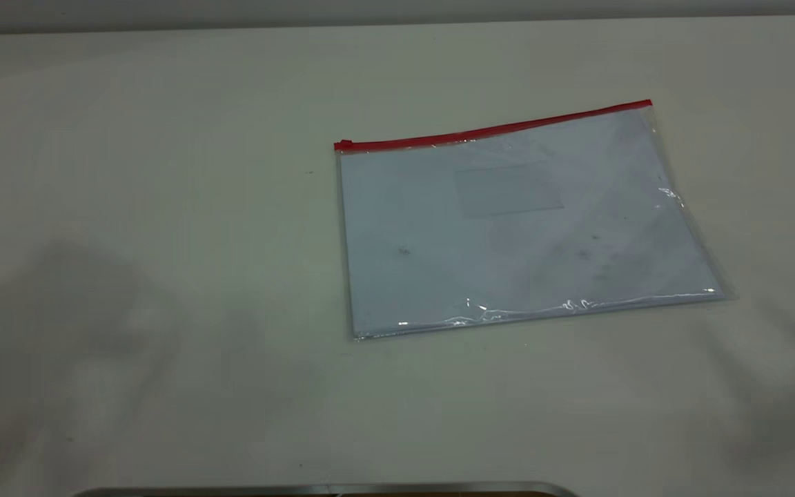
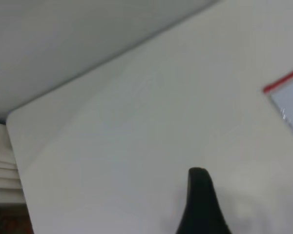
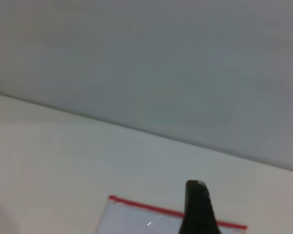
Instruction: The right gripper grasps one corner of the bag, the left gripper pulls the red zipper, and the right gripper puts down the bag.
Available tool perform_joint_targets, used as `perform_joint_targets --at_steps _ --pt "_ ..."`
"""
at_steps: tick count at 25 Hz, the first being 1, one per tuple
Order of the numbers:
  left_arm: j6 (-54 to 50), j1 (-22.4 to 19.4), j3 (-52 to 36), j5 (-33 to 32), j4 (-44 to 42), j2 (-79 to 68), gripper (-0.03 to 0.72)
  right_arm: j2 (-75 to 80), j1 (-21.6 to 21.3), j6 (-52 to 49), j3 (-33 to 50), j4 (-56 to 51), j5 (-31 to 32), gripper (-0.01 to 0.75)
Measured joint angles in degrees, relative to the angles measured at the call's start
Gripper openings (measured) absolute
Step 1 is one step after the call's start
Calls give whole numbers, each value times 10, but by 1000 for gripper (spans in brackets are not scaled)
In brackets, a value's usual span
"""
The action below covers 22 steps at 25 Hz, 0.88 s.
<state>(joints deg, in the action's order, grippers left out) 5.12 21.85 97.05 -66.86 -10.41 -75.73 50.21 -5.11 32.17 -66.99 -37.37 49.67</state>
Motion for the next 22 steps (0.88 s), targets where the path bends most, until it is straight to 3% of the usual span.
perform_joint_targets --at_steps 5,10,22 --pt "-57 0 -15 0 2 75 584 -80 0 -33 25 3 109 573" --pt "-77 0 -102 0 32 191 584 -158 0 -52 83 7 194 573" --pt "-76 0 -409 0 53 501 584 -408 0 -55 206 26 211 573"
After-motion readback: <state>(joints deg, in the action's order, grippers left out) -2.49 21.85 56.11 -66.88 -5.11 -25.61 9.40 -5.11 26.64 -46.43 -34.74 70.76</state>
